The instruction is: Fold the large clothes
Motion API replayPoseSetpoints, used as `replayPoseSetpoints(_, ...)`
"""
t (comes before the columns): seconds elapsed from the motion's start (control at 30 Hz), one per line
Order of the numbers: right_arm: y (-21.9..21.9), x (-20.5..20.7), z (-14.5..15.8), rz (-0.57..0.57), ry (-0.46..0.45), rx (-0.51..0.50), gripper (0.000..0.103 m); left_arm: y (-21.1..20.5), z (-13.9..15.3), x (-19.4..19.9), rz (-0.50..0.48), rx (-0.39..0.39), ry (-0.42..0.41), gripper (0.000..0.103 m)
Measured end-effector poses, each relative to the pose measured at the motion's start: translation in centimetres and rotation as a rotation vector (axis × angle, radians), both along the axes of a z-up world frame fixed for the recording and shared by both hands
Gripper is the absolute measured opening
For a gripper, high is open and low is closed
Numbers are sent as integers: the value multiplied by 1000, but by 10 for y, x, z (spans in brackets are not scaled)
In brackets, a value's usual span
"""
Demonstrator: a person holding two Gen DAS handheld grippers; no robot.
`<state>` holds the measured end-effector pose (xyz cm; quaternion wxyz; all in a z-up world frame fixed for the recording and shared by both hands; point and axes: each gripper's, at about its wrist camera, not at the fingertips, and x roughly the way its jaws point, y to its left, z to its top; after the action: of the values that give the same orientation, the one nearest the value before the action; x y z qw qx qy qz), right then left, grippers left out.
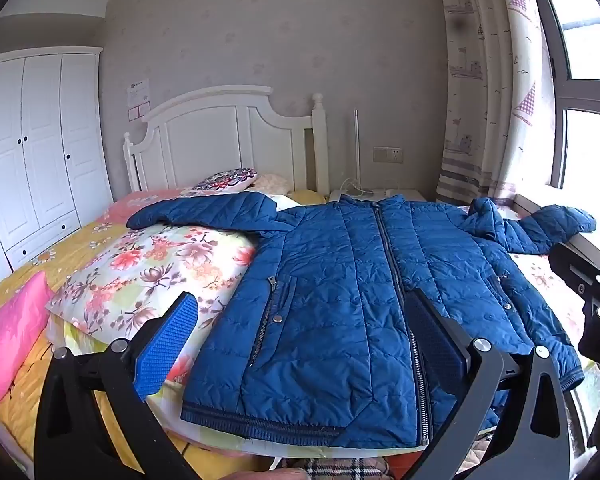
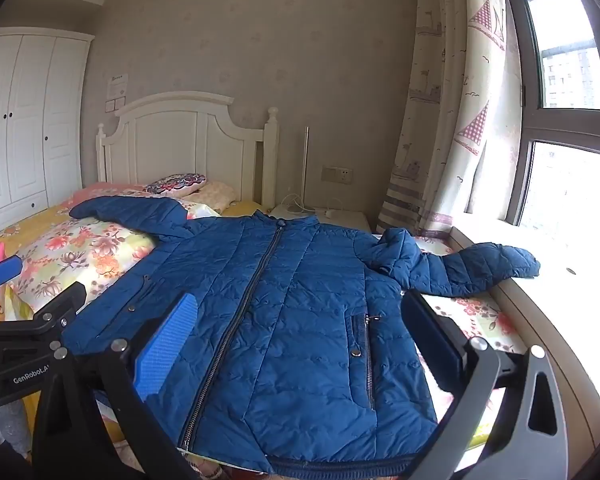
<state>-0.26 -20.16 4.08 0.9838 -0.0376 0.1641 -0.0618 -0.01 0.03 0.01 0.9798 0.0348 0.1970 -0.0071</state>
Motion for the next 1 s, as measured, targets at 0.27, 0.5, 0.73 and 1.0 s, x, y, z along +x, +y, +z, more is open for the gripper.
replayPoseSetpoints(0.27,-1,1,-1,2,8,14,101,0,0,0,0,8,10,99)
replayPoseSetpoints(0.5,-1,1,0,1,4,16,101,-3,-6,1,-2,12,15,99)
replayPoseSetpoints(0.73,-1,3,-4,2,6,17,101,-1,-7,3,-1,11,24,99)
replayPoseSetpoints(1.0,0,2,-3,3,7,17,101,1,-9,2,-2,9,27,99)
